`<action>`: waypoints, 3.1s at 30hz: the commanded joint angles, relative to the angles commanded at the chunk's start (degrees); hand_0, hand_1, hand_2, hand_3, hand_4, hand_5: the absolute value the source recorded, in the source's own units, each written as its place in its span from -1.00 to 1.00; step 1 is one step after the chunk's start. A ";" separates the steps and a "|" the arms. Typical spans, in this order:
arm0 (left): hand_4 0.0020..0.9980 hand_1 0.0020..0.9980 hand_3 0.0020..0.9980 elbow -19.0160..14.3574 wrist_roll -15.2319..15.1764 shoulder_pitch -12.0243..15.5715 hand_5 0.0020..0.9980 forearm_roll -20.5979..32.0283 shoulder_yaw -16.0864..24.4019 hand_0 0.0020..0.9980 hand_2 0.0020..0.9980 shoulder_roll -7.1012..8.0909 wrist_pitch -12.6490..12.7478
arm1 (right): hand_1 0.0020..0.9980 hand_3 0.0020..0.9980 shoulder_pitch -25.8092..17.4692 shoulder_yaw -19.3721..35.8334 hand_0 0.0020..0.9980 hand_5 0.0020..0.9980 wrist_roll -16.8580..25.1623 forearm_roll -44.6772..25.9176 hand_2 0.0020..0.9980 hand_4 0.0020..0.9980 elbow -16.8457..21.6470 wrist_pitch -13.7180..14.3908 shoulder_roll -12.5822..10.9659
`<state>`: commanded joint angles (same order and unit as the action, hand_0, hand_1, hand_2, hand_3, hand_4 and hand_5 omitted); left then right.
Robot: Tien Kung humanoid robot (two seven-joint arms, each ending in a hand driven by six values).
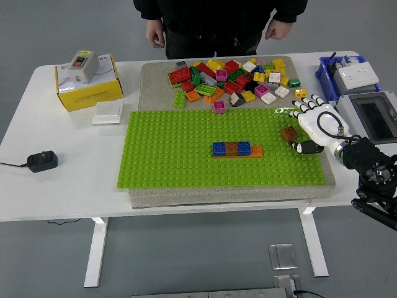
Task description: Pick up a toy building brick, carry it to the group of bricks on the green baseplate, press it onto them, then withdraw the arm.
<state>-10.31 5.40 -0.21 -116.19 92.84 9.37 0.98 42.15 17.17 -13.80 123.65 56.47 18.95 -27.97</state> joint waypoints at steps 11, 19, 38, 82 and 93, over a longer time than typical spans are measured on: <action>-0.26 0.20 0.37 0.00 -0.09 -0.33 0.48 0.17 -0.41 0.28 0.15 0.00 0.06 | 1.00 0.52 1.68 -3.30 1.00 -0.19 1.91 -3.42 1.00 0.22 -3.07 1.98 1.94; -0.26 0.20 0.37 0.00 -0.19 -0.50 0.48 0.37 -0.76 0.28 0.15 0.04 0.13 | 1.00 0.48 2.54 -5.02 1.00 -0.21 3.05 -4.75 1.00 0.19 -5.64 1.95 3.73; -0.27 0.21 0.37 0.00 -0.35 -0.60 0.49 1.18 -2.01 0.28 0.15 -0.07 0.25 | 1.00 0.40 2.60 -6.05 1.00 -0.25 4.15 -7.28 1.00 0.13 -6.94 1.97 4.31; -0.36 0.20 0.33 0.00 -0.48 -0.41 0.50 -0.72 -0.89 0.28 0.15 -0.23 0.04 | 1.00 0.55 3.16 -3.58 1.00 -0.19 4.99 -14.55 1.00 0.21 -4.88 -1.60 4.45; -0.38 0.20 0.33 0.00 -0.50 -0.46 0.50 -0.56 -1.06 0.28 0.15 -0.26 0.12 | 1.00 0.54 2.97 -3.69 1.00 -0.15 5.46 -15.42 1.00 0.26 -5.44 -0.53 4.62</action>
<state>-10.31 4.90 -0.68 -116.75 91.79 9.11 1.11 45.13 13.48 -8.35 108.23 51.03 18.42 -23.35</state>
